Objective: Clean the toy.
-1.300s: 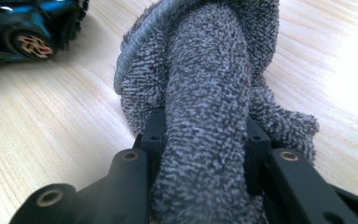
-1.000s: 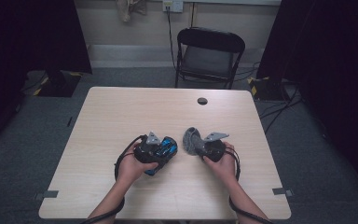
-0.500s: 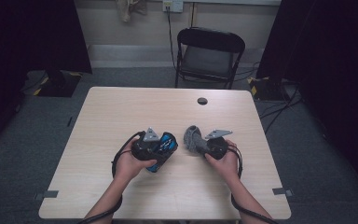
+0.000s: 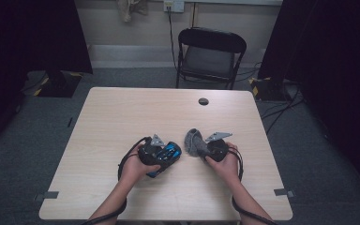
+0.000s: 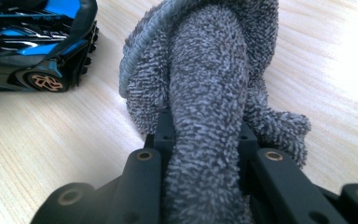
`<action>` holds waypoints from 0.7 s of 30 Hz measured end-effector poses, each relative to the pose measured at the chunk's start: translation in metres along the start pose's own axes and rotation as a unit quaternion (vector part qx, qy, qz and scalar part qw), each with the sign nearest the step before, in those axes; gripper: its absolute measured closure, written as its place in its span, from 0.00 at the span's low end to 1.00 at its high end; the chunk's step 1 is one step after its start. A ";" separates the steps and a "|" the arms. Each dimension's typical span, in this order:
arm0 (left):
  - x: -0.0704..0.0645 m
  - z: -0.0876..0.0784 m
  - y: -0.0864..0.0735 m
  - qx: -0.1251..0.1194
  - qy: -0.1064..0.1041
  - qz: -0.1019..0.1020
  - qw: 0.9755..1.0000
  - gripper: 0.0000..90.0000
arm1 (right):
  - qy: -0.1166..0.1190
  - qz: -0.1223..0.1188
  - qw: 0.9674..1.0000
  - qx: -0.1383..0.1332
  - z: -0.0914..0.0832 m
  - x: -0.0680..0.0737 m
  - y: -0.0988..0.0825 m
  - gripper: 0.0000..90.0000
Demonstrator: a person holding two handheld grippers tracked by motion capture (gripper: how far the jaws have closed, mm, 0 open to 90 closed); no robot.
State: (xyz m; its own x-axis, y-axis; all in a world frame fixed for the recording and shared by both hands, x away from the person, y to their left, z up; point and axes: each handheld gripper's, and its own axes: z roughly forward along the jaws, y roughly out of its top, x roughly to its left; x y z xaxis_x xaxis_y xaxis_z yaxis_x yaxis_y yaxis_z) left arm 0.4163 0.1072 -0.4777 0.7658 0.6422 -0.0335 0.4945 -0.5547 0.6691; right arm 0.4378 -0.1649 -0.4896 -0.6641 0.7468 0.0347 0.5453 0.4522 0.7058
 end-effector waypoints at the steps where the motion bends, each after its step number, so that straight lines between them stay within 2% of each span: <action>1: -0.001 0.000 0.000 -0.001 0.002 0.001 1.000 0.31 | -0.001 -0.002 1.000 0.000 0.000 0.000 0.000 0.79; 3: -0.001 -0.001 -0.002 -0.001 0.006 0.001 1.000 0.31 | 0.000 0.002 1.000 -0.001 0.000 0.000 -0.001 0.79; 6: -0.002 0.000 -0.007 0.006 0.012 0.003 1.000 0.25 | 0.003 0.005 1.000 -0.003 0.000 -0.001 -0.001 0.79; 9: -0.001 0.000 -0.011 0.012 0.018 0.000 1.000 0.21 | 0.001 0.000 1.000 0.000 0.000 0.000 0.000 0.79; 11: -0.002 0.001 -0.014 0.025 0.015 -0.003 1.000 0.20 | 0.001 0.003 1.000 0.000 0.000 0.000 -0.001 0.79; 13: -0.003 0.001 -0.017 0.019 0.013 -0.002 1.000 0.19 | 0.001 0.003 1.000 -0.001 0.000 0.000 -0.001 0.79; 14: -0.003 0.000 -0.018 0.017 0.012 -0.003 1.000 0.20 | 0.001 0.003 1.000 -0.001 0.000 0.000 -0.001 0.79; 15: -0.003 -0.002 -0.017 0.020 0.010 0.000 1.000 0.26 | 0.002 0.004 1.000 -0.002 0.000 0.000 -0.001 0.79; 19: -0.005 -0.002 -0.015 0.029 0.019 -0.007 0.999 0.27 | 0.002 0.003 1.000 -0.004 0.000 0.000 -0.002 0.79; 21: -0.005 -0.002 -0.015 0.029 0.017 -0.008 0.999 0.27 | 0.002 0.004 1.000 -0.005 0.000 0.000 -0.002 0.79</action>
State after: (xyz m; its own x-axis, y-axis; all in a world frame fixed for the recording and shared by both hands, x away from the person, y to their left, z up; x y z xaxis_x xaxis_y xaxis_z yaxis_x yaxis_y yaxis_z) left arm 0.4037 0.1134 -0.4862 0.7444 0.6675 -0.0183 0.5297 -0.5737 0.6247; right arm 0.4370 -0.1657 -0.4911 -0.6615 0.7488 0.0423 0.5456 0.4417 0.7122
